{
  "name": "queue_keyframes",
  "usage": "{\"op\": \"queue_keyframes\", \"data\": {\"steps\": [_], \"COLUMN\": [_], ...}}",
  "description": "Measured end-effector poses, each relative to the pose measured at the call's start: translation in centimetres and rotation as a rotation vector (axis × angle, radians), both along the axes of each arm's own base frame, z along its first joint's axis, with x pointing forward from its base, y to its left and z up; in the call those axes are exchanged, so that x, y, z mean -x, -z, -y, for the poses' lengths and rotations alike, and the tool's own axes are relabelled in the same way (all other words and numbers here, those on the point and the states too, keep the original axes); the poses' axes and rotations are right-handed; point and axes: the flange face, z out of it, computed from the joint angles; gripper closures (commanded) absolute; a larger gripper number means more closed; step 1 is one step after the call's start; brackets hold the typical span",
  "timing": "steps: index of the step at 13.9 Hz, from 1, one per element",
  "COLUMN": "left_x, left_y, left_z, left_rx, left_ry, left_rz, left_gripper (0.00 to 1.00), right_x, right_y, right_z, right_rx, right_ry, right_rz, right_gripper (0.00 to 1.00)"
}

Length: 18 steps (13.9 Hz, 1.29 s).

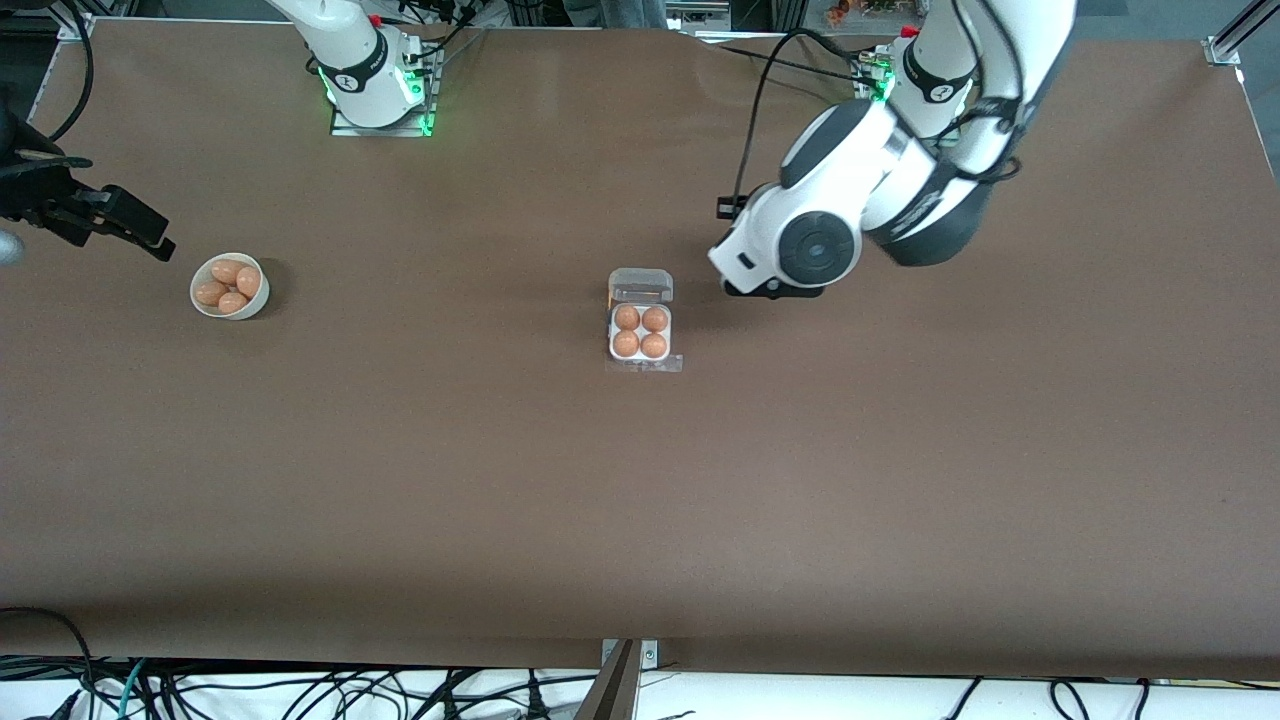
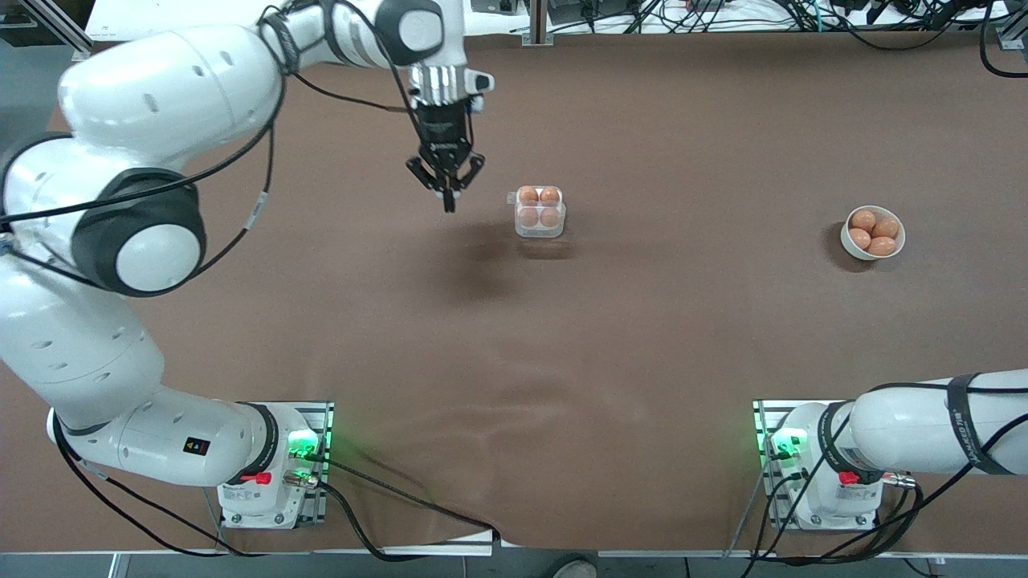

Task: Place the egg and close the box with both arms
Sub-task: 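Withdraw the right gripper while the left gripper reaches the carton lid, then push the clear carton lid shut over the eggs with the left gripper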

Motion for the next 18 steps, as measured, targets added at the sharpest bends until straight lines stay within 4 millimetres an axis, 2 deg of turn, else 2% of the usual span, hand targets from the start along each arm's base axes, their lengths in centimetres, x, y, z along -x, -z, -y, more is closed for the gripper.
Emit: {"op": "queue_keyframes", "data": {"steps": [2, 5, 8, 10, 13, 18], "left_x": [0.9, 2.1, 3.8, 4.1, 3.1, -0.6], "left_y": [2.8, 6.0, 9.5, 11.2, 11.6, 11.5], "left_z": [2.7, 5.9, 8.5, 9.8, 10.2, 8.9], "left_rx": [0.012, -0.007, -0.019, -0.007, 0.016, 0.030], "left_ry": [-0.008, -0.011, 0.004, -0.012, -0.053, -0.167], "left_rz": [-0.013, -0.035, -0.059, -0.041, 0.004, 0.108], "left_gripper": [0.92, 0.91, 0.91, 0.91, 0.91, 0.92], "right_x": [-0.4, -0.7, -0.9, -1.0, -1.0, -1.0], "right_y": [0.8, 1.4, 1.8, 1.9, 1.9, 1.9], "right_z": [0.3, 0.2, 0.1, 0.0, 0.0, 0.0], "right_rx": [0.001, 0.001, 0.002, 0.002, 0.002, 0.003], "right_ry": [0.001, -0.001, -0.004, -0.006, -0.007, -0.056], "right_rz": [-0.013, -0.023, -0.031, -0.033, -0.032, -0.033], "right_gripper": [0.00, 0.00, 0.00, 0.00, 0.00, 0.00]}}
